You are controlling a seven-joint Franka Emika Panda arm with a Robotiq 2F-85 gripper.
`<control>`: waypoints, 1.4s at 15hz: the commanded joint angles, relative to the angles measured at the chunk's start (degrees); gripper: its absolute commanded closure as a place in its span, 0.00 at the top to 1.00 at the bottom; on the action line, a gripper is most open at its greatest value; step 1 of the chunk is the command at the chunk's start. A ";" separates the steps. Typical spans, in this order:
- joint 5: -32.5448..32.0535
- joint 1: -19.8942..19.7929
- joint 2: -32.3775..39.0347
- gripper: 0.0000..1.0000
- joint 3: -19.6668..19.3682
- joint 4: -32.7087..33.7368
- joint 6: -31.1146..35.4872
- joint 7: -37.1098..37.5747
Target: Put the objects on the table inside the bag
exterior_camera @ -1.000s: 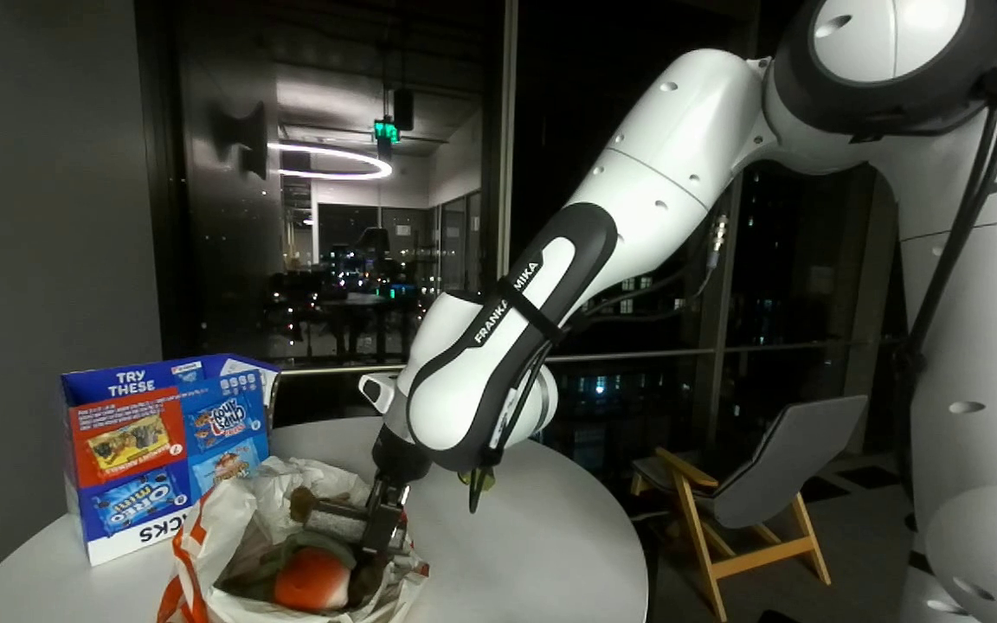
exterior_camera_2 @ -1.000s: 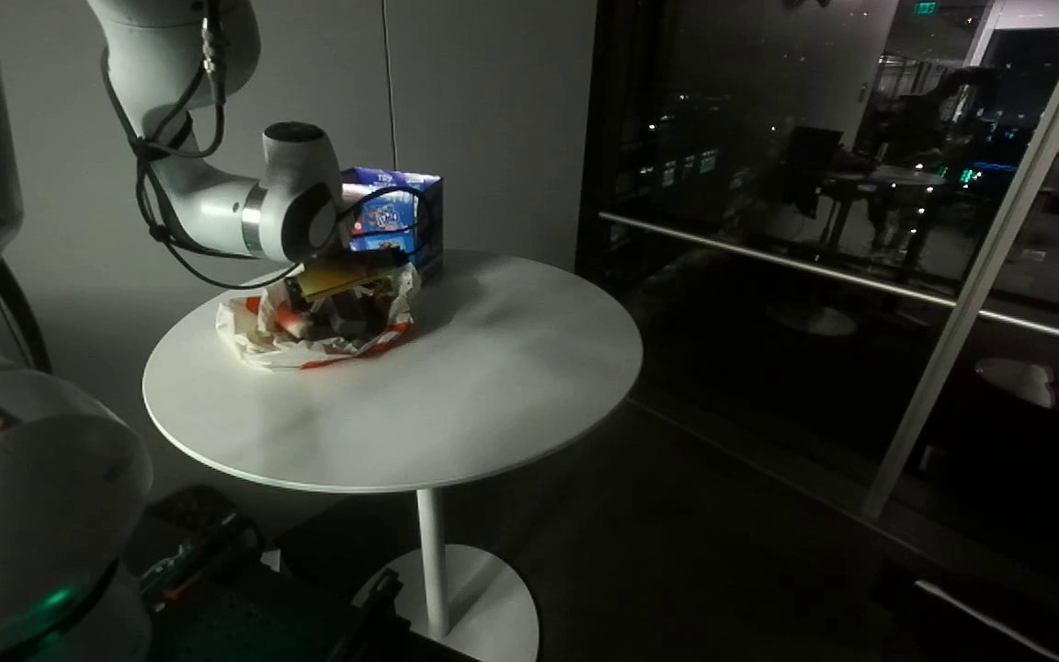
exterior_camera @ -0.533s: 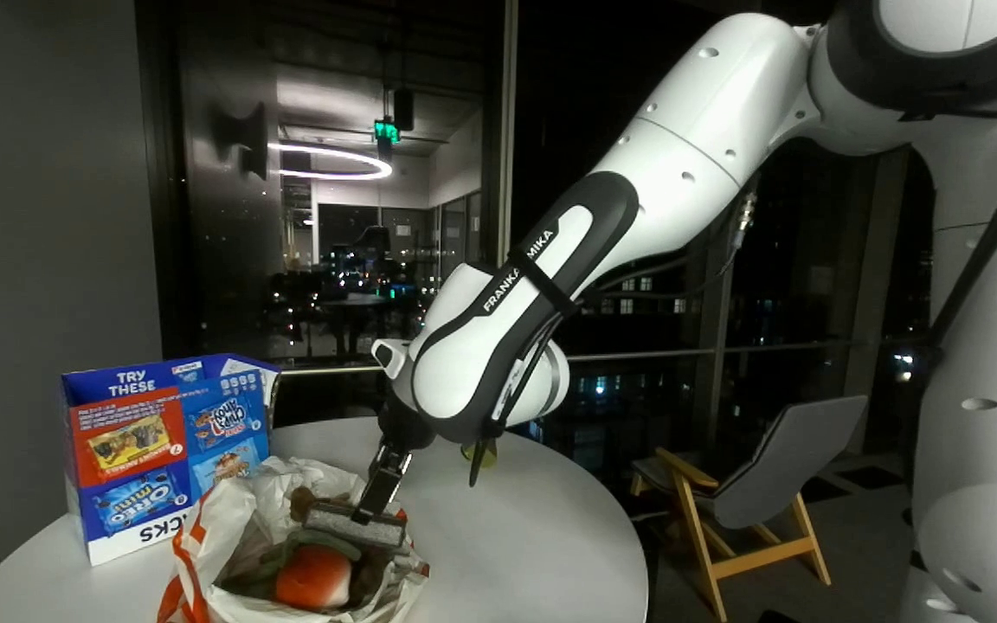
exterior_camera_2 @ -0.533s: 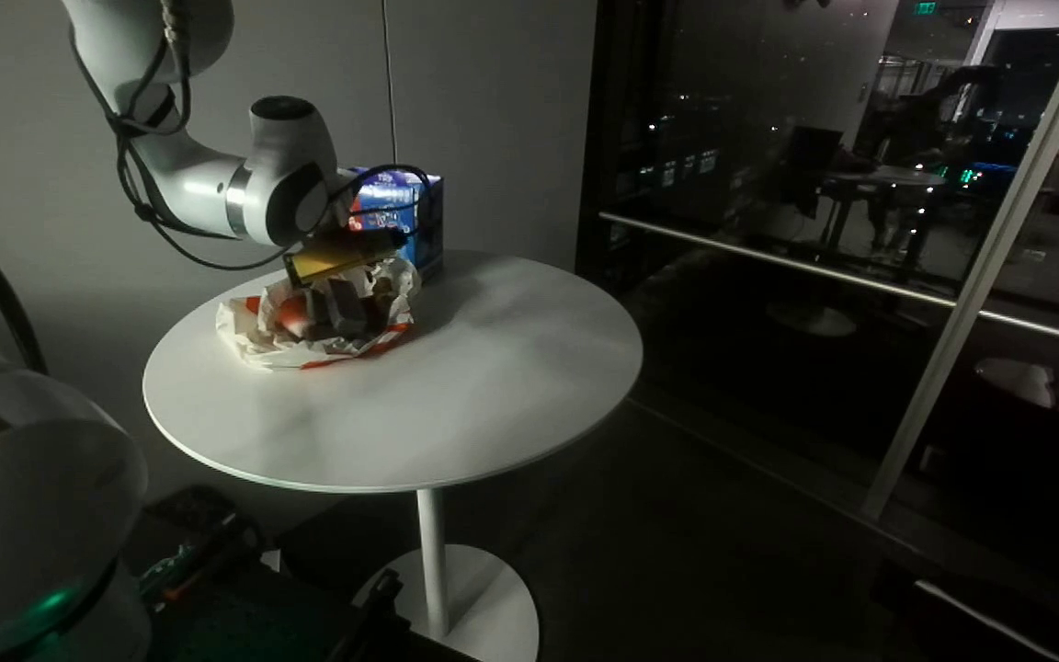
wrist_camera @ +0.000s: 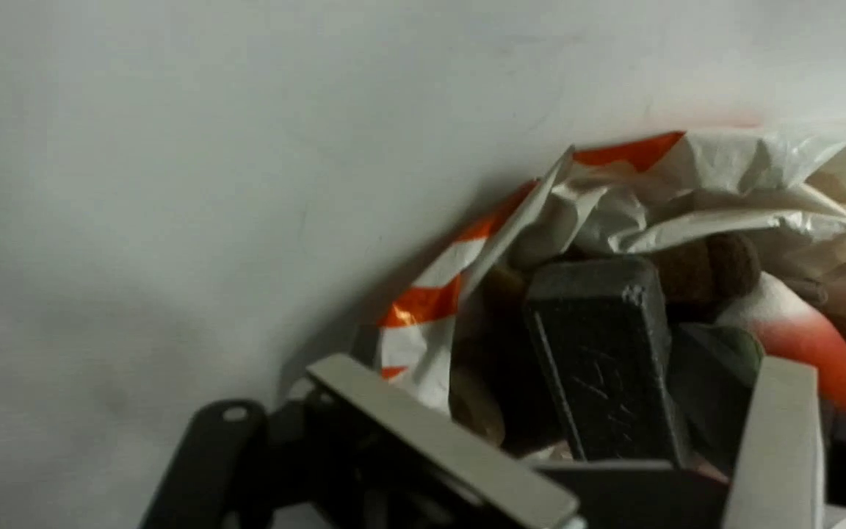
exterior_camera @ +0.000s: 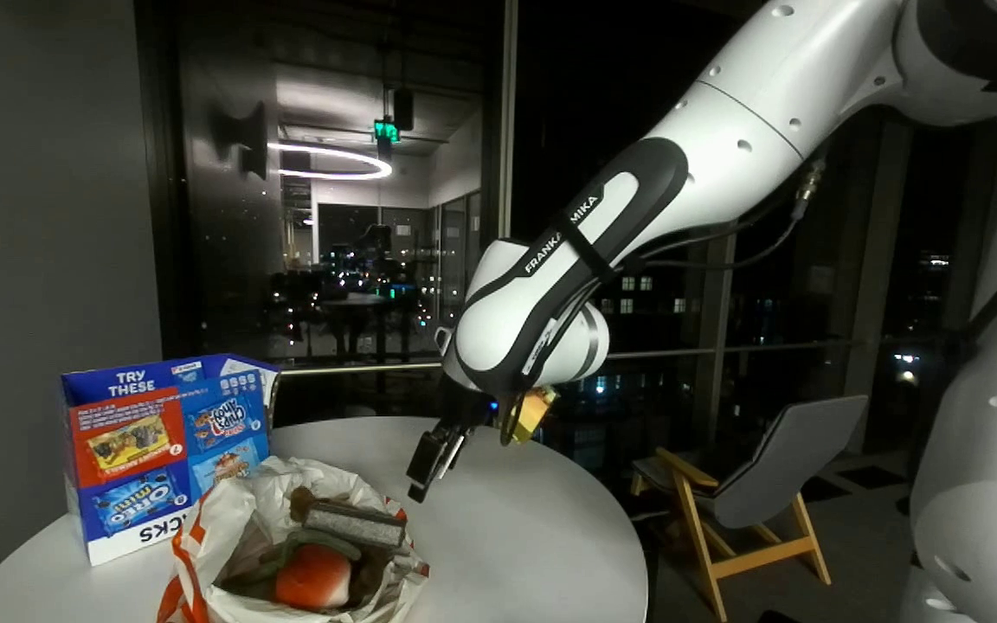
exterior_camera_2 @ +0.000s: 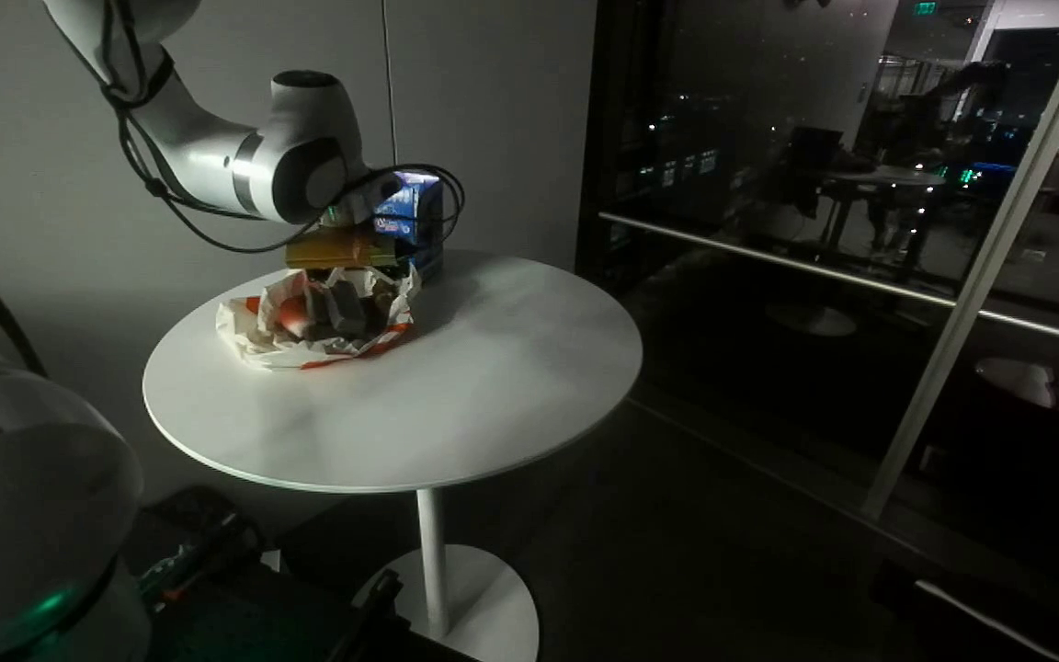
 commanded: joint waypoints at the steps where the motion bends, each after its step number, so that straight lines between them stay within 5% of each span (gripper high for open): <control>1: 1.48 5.13 -2.97 1.00 -6.41 -0.17 -12.32 5.54; 6: 13.68 8.94 -1.08 1.00 -11.00 3.11 -29.68 1.38; 7: 9.11 8.65 -1.31 1.00 -10.51 1.18 -24.90 3.43; 12: 9.52 8.98 -1.15 1.00 -10.95 1.05 -25.57 3.21; 21: 20.97 12.71 2.21 1.00 -9.10 0.33 -12.92 2.90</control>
